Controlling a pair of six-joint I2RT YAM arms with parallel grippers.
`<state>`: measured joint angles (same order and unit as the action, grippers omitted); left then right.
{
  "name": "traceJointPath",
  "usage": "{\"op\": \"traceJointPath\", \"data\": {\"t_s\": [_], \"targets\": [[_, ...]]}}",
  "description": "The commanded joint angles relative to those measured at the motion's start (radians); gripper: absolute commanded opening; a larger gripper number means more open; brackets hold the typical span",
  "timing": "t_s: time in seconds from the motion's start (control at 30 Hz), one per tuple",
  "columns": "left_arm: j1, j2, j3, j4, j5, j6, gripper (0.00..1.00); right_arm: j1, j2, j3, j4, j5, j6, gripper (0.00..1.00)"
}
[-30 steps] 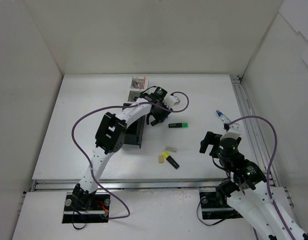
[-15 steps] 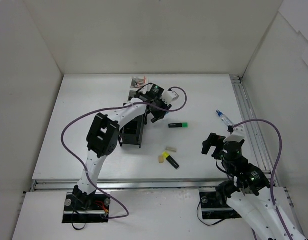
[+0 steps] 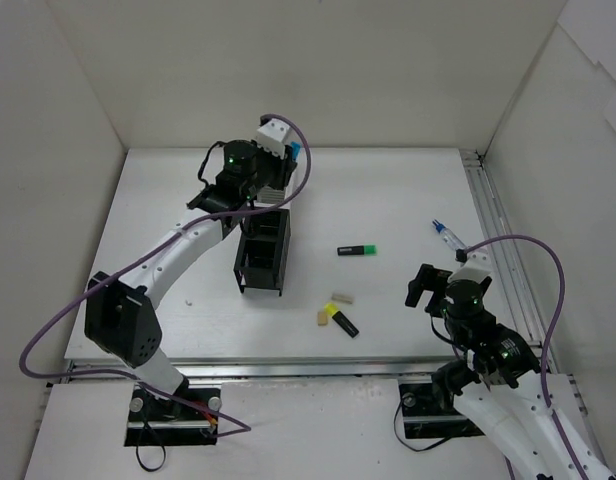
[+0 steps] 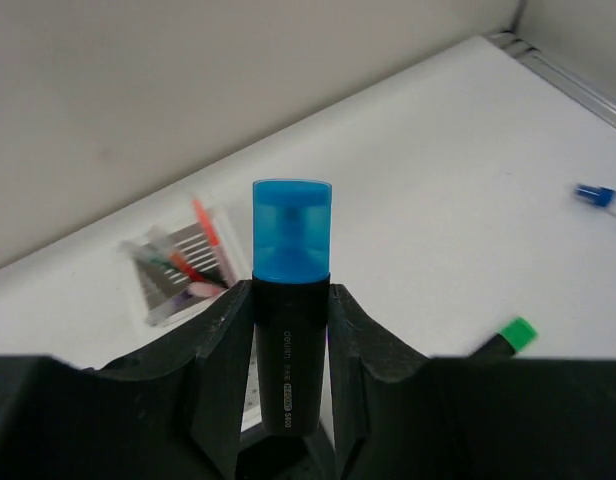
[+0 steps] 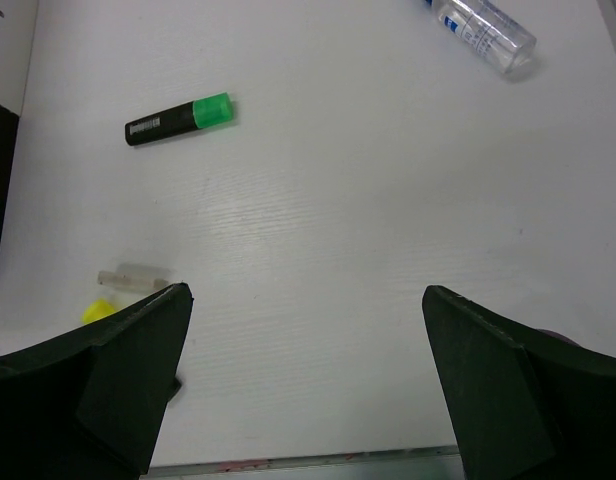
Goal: Sort the stationery into containers
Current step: Place the pen in the storage box.
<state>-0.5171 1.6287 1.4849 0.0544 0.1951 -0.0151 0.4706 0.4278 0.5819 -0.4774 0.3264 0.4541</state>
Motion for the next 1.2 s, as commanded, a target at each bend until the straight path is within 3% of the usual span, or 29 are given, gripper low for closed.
{"op": "traceJointPath", "data": {"t_s": [0.0, 0.27, 0.77, 1.17], "targets": [[0.067, -0.013, -0.064, 0.206, -0.112, -0.074, 0.00, -0.004, 0.043, 0.049, 0.039, 0.063, -0.012, 0.98], [0.181, 0.075, -0.100, 0.383, -0.097, -0.198, 0.01, -0.004, 0.117, 0.073, 0.048, 0.102, -0.017, 0.98], [0.192, 0.146, -0.253, 0.660, -0.075, -0.332, 0.06, -0.010, 0.221, 0.064, 0.086, 0.132, -0.018, 0.98], [0.183, 0.128, -0.317, 0.693, -0.103, -0.327, 0.45, -0.010, 0.279, 0.082, 0.112, 0.151, 0.029, 0.98]]}}
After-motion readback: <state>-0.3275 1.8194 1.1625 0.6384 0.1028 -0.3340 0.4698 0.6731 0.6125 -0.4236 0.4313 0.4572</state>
